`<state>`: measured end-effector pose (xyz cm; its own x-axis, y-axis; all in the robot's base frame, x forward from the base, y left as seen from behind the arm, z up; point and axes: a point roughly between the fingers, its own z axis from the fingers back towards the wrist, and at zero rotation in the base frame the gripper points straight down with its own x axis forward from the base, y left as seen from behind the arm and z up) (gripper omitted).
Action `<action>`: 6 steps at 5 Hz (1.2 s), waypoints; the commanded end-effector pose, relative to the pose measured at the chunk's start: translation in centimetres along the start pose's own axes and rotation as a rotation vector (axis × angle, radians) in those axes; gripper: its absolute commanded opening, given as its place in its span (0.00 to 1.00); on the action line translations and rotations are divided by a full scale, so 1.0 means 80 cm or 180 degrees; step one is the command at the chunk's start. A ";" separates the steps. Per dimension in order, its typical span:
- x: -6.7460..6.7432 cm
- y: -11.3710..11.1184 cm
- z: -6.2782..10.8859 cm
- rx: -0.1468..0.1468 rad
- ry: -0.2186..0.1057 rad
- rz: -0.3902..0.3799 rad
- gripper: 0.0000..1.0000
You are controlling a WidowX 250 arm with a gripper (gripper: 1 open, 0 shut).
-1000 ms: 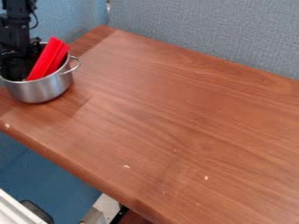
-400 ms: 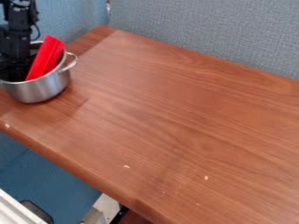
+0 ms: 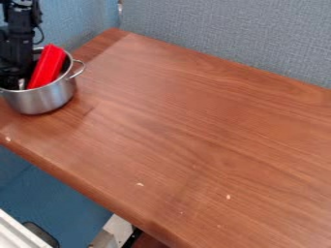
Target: Put the red object in the metal pot
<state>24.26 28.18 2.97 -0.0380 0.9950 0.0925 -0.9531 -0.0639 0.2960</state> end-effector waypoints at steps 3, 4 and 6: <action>0.004 -0.016 0.025 0.0042 -0.0006 0.0049 1.00; 0.004 -0.021 0.030 0.0050 0.0009 0.0064 1.00; -0.012 0.009 0.034 0.0071 0.0016 0.0019 1.00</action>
<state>24.11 26.60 3.20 -0.0448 0.9980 0.0440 -0.9294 -0.0578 0.3645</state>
